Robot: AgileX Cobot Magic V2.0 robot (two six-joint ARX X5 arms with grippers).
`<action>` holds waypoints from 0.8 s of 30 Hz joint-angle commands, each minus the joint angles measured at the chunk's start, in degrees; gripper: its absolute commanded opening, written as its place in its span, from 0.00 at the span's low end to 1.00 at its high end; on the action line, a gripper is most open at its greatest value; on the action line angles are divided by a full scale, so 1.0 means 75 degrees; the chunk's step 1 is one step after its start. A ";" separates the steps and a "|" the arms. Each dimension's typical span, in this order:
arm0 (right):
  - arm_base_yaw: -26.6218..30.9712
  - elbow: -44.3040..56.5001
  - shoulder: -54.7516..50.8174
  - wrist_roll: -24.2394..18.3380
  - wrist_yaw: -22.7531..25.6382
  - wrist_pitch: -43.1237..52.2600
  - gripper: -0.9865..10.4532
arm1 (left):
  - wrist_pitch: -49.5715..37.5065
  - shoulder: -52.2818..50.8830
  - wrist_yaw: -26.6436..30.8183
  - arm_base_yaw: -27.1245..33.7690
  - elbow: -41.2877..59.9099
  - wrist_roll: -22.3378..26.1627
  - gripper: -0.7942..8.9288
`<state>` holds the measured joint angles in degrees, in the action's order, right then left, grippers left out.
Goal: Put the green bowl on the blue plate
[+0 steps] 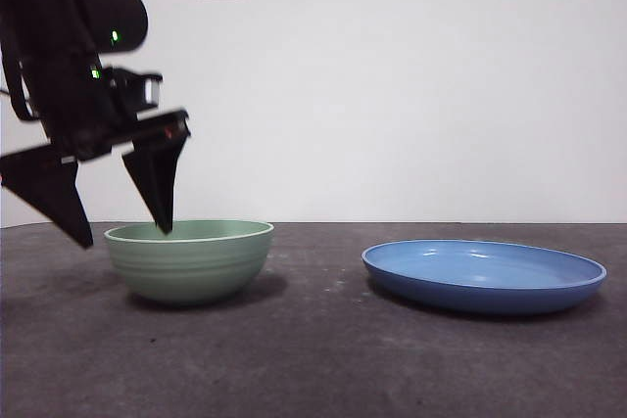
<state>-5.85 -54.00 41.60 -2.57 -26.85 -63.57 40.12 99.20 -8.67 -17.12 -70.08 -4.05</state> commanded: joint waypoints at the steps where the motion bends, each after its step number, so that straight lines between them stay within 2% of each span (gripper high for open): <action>1: -0.0017 -0.0160 0.0032 0.0058 -0.0020 0.0134 0.40 | -0.0195 0.0323 0.0050 -0.0050 -0.0160 -0.0184 0.56; 4: -0.0017 -0.0160 0.0032 0.0058 -0.0020 0.0134 0.40 | -0.0283 0.0478 0.0052 -0.0076 -0.0160 -0.0216 0.52; 16: -0.0017 -0.0160 0.0032 0.0055 -0.0017 0.0187 0.40 | -0.0329 0.0425 0.0050 -0.0154 -0.0181 -0.0385 0.11; 24: -0.0017 -0.0160 0.0032 0.0058 -0.0020 0.0187 0.40 | -0.0568 -0.0146 0.0050 -0.0154 -0.0221 -0.0586 0.10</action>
<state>-5.85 -54.00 41.60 -2.57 -26.87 -62.65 36.62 98.52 -8.25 -18.13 -70.13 -7.27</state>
